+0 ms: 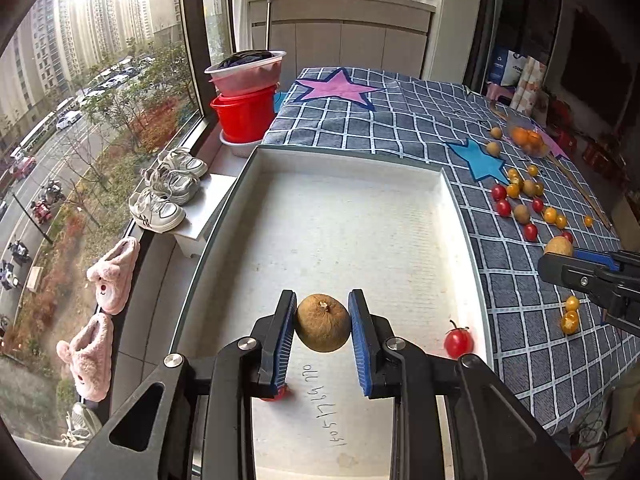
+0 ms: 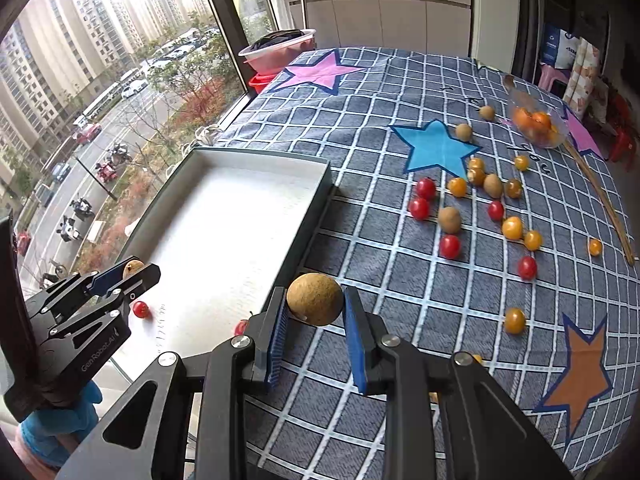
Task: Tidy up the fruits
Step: 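Carry the brown fruit into the white tray and open the left gripper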
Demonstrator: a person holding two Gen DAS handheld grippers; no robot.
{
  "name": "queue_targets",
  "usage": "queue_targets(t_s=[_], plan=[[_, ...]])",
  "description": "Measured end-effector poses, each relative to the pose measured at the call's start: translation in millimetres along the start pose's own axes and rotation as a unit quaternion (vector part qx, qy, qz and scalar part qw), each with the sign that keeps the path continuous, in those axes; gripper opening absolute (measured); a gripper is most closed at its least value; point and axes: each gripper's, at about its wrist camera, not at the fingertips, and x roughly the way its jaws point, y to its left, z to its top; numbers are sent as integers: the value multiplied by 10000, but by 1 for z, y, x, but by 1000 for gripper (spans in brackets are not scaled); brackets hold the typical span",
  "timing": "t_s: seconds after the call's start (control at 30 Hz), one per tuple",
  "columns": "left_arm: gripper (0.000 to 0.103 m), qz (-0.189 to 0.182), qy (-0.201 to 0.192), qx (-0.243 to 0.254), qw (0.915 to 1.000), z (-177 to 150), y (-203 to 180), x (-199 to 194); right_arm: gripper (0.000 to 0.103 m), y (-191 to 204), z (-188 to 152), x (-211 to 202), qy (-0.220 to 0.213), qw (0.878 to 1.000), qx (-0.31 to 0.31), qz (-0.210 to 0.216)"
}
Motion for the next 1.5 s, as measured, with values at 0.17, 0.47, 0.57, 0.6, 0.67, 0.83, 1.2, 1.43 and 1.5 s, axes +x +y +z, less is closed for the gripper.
queue_targets(t_s=[0.17, 0.47, 0.57, 0.6, 0.67, 0.83, 1.2, 1.43, 1.5], plan=[[28, 177, 204, -133, 9995, 2, 19, 22, 30, 29, 12, 27, 205, 9994, -226, 154], [28, 285, 474, -110, 9984, 5, 22, 45, 30, 42, 25, 73, 564, 9976, -341, 209], [28, 324, 519, -72, 9981, 6, 21, 49, 30, 40, 29, 85, 669, 9970, -340, 177], [28, 328, 536, -58, 9980, 6, 20, 50, 30, 40, 29, 87, 701, 9968, -332, 172], [28, 341, 573, -30, 9978, 6, 18, 53, 30, 39, 31, 94, 758, 9964, -324, 171], [28, 432, 551, 87, 9975, 7, 13, 55, 30, 46, 33, 106, 849, 9952, -484, 102], [48, 502, 538, -50, 9973, 5, 18, 54, 54, 56, 36, 111, 817, 9931, -819, -168], [76, 352, 439, -90, 9984, 2, 18, 45, 77, 42, 46, 93, 556, 9978, -330, 115], [76, 281, 432, -97, 9986, 2, 16, 41, 81, 36, 48, 83, 419, 9987, -203, 187]])
